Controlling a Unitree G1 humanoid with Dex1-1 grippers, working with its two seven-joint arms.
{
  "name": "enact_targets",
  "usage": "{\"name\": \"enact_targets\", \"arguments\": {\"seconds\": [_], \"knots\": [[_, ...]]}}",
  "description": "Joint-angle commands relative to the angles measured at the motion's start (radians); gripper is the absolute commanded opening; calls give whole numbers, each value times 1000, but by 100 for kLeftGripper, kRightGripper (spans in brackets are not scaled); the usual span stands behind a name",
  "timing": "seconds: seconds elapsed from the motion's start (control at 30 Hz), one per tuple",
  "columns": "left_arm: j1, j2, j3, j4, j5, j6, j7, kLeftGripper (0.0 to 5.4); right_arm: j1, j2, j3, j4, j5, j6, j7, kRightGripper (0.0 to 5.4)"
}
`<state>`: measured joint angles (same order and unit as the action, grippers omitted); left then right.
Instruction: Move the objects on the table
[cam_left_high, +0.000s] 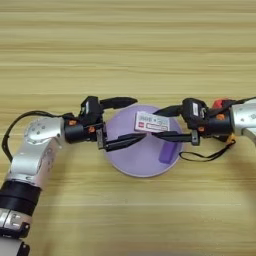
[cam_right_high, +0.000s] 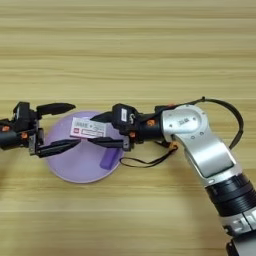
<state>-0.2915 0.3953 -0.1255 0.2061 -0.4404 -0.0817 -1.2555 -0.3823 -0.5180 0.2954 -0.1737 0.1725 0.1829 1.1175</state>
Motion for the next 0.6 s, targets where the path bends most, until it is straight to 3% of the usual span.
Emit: {"name": "enact_targets", "arguments": {"seconds": [0.03,0.6], "knots": [[8,-6,-18,-21,8,13,-15,432,-1,-5,9,-7,2,-13,0,210],[24,-11,-26,-51,6,19,-22,277,-6,-5,12,-18,18,6,-2,210]]}}
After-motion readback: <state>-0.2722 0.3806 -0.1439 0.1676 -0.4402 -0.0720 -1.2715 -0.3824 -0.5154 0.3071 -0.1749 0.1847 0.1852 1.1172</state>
